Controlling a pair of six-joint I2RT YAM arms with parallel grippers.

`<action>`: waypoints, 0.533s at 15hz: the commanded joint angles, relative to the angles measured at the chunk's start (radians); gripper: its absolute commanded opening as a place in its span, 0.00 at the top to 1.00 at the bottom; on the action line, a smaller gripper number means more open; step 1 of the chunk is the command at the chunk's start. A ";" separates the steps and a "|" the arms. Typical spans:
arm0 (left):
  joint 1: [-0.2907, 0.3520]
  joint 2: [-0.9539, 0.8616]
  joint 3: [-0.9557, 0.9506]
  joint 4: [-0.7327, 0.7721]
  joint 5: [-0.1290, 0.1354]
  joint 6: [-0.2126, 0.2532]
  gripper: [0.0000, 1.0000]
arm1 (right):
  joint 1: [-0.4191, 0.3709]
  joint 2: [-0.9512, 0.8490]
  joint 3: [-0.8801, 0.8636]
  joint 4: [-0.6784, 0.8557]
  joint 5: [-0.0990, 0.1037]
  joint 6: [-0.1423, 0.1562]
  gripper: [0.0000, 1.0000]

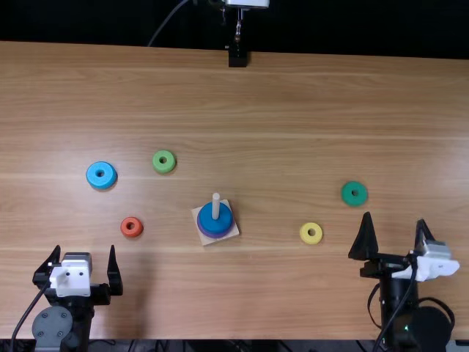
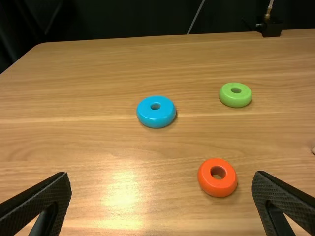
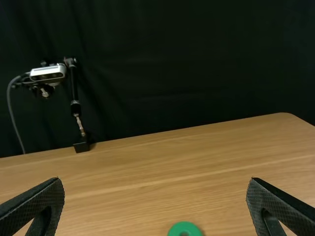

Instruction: Build the Hanoi tower: stack the rings onto the peg from bottom to top in this color order: purple, dark blue, light blue, dark green, light green, yellow, orange.

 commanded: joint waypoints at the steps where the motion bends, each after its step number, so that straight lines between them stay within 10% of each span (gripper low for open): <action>1: 0.004 -0.012 -0.106 -0.082 -0.003 0.009 0.00 | -0.012 -0.065 -0.064 0.002 -0.021 -0.002 0.00; 8: 0.004 -0.012 -0.106 -0.082 -0.003 0.009 0.00 | -0.038 -0.295 -0.256 -0.011 -0.021 -0.010 0.00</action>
